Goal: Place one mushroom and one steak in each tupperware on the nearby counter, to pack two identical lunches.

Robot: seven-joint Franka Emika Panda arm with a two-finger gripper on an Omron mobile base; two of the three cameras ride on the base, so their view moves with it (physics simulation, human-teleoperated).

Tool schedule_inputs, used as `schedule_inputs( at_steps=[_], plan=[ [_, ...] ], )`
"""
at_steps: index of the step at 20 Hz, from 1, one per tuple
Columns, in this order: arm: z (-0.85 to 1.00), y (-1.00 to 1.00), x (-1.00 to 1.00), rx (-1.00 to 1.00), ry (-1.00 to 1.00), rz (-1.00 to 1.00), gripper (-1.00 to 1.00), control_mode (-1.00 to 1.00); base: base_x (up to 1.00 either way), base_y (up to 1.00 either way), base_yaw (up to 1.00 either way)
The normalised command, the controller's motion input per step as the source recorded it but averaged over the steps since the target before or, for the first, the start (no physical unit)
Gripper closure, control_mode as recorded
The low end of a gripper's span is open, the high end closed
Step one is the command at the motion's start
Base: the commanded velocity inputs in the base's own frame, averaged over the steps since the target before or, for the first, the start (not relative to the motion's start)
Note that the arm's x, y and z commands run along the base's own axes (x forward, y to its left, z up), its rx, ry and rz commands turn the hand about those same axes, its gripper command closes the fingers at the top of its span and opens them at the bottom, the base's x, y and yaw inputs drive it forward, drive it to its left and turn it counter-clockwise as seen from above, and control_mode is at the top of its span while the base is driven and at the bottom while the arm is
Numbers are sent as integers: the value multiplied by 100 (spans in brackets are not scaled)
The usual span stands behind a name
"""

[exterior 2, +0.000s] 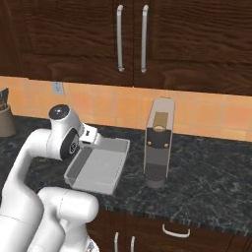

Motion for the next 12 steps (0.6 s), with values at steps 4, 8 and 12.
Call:
schedule_inputs(
  at_steps=[4, 8, 12],
  plan=[
    [-57, -8, 100, 1, 30, -1, 100, -100, 0, 0, 0],
    [-44, -13, 97, 0, 32, -5, 100, -100, 0, 0, 0],
    [-34, -8, 72, 3, 17, -2, 100, -100, 0, 0, 0]
  ],
)
